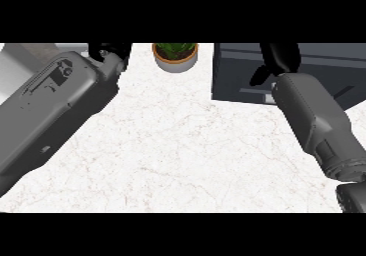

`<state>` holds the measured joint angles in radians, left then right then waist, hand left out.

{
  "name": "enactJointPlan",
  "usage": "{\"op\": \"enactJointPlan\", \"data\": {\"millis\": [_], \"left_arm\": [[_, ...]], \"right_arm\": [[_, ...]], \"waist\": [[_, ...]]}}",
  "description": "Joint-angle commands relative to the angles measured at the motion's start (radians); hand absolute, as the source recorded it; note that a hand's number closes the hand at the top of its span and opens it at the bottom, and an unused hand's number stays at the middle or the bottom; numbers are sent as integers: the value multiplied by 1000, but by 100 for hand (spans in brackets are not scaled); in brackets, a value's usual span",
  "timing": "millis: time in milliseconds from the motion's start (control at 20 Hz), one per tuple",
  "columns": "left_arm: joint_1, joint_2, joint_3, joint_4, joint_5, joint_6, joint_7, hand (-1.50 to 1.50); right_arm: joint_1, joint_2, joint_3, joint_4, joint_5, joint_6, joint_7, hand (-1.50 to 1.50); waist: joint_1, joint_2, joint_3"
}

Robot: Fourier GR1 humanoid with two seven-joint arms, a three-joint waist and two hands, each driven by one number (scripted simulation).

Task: Pick up the can, place it into the drawer and close the drawer

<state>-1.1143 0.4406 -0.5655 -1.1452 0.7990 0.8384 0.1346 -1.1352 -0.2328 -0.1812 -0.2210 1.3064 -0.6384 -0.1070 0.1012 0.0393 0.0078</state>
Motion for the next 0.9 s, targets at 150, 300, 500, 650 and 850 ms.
{"op": "enactJointPlan", "data": {"millis": [150, 300, 500, 650, 850], "left_arm": [[54, 4, -11, -42, -21, 6, -2, -150], [47, 25, 7, -82, -8, -4, 12, -150], [15, 44, 11, -73, -8, -4, 48, -150], [48, 44, 3, -101, -9, -7, 47, -150], [78, 51, -5, -119, -23, 0, 49, -150]], "right_arm": [[-119, -20, -46, 34, -47, 91, -64, -150], [-94, 11, -178, 18, -201, 122, -190, -150], [-106, 48, -316, 17, -347, 188, -239, -150], [-120, 16, -386, 17, -418, 262, -289, -150], [-144, 8, -411, 22, -440, 285, -298, -150]], "waist": [[14, -3, -5], [27, -4, -2], [19, -3, 2], [17, -6, -1], [14, -5, -4]]}}
